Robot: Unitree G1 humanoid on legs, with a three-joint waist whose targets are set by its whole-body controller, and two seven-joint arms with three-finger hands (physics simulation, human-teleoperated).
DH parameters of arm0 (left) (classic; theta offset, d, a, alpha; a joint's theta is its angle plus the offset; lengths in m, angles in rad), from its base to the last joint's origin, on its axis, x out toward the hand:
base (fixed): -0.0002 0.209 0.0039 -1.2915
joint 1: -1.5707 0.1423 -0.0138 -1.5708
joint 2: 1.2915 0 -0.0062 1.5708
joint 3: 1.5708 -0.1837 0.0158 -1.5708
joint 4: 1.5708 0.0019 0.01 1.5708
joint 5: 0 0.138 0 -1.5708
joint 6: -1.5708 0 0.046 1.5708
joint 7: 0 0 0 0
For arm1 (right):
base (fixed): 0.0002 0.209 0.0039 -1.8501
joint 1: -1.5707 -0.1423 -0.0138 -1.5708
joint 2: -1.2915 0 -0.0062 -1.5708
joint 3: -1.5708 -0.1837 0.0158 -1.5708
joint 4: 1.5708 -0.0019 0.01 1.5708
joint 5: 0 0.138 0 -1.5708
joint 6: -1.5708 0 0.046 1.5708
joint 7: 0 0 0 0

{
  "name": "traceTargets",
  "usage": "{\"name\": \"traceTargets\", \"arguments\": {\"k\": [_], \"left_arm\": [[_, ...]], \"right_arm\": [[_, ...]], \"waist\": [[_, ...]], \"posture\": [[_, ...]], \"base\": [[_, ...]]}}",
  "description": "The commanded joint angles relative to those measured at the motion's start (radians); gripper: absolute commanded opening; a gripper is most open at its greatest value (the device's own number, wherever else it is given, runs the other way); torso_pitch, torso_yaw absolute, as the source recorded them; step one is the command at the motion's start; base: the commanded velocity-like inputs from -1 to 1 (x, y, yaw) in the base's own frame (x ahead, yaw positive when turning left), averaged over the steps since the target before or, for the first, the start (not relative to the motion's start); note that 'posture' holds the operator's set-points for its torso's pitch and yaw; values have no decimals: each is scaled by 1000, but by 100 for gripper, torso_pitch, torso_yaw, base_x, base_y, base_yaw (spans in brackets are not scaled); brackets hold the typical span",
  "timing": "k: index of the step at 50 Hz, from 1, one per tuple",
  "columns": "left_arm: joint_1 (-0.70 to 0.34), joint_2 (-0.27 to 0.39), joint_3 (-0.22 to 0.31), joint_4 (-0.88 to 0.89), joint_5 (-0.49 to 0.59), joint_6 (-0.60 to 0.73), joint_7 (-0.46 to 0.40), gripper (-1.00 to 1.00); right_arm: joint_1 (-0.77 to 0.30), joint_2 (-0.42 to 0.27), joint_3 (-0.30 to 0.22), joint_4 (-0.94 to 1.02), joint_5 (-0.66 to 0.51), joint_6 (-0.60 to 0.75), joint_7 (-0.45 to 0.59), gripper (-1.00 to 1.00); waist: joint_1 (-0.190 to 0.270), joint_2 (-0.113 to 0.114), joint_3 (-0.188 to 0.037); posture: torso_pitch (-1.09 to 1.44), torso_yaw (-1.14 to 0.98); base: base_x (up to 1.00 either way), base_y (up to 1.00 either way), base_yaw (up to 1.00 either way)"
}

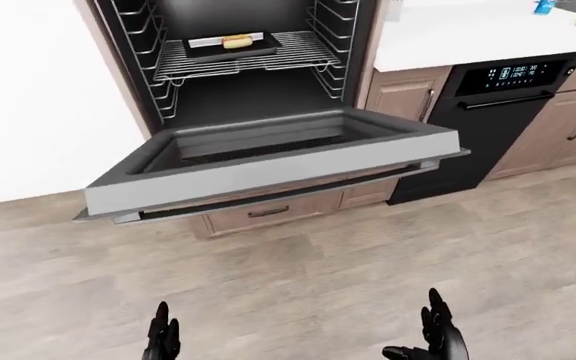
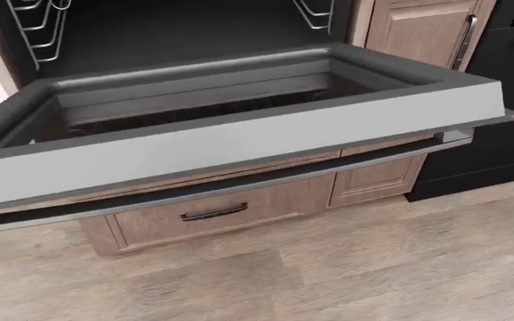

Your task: Close the oven door.

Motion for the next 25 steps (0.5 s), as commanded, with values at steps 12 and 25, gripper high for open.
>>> {"name": "traceTargets", "arguments": {"k": [12,25], "left_arm": [[-7,5,2,-15,2,-24,-5,100],[-5,3,0,-16,3,-25,-2,100]], "right_arm": [[-9,-12,-1,-19,6,-28,-2,100],[-8,-11,-2,-18,6,-29,-2,100]], "waist": [[-12,-44,-21],[9,50,-21]], "posture": [[0,0],[0,0]], "base": [[0,34,0],[0,34,0]]}}
